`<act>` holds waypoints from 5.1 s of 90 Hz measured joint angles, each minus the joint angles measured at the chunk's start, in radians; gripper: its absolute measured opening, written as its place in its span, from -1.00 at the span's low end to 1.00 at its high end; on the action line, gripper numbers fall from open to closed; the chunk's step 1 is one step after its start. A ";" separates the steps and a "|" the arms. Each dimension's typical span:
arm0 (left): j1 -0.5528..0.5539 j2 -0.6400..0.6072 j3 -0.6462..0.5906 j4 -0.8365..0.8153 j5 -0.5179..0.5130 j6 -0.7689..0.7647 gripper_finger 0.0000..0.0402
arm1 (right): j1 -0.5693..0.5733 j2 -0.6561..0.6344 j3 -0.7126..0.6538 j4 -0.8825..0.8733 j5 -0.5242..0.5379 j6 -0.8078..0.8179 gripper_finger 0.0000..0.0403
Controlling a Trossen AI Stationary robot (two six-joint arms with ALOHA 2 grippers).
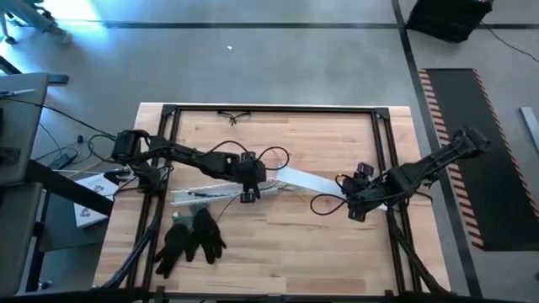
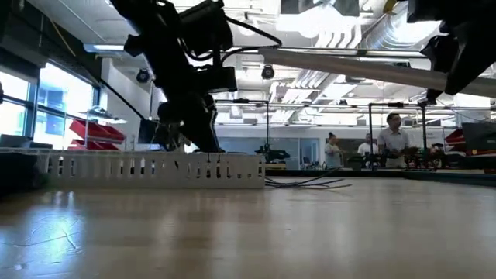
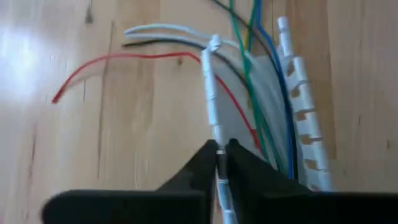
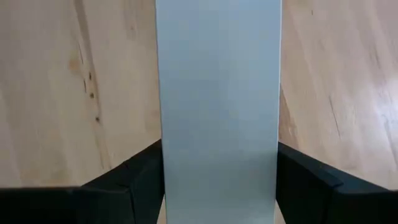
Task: Ziptie cables
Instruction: Close the white cable duct
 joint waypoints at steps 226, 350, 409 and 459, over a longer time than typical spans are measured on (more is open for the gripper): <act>-0.387 0.003 0.315 -0.480 -0.495 -0.532 -0.20 | -0.034 0.306 -0.494 1.371 -0.051 -0.362 0.61; -0.376 0.004 0.205 -0.369 -0.395 -0.425 -0.14 | -0.067 0.003 -0.335 0.726 -0.066 -0.391 0.03; -0.033 0.017 -0.019 0.287 -0.080 0.017 0.31 | -0.328 -0.203 -0.295 0.526 -0.136 -0.607 0.03; -0.022 0.134 -0.056 0.476 -0.002 0.025 0.31 | -0.331 -0.201 -0.295 0.552 -0.143 -0.581 0.03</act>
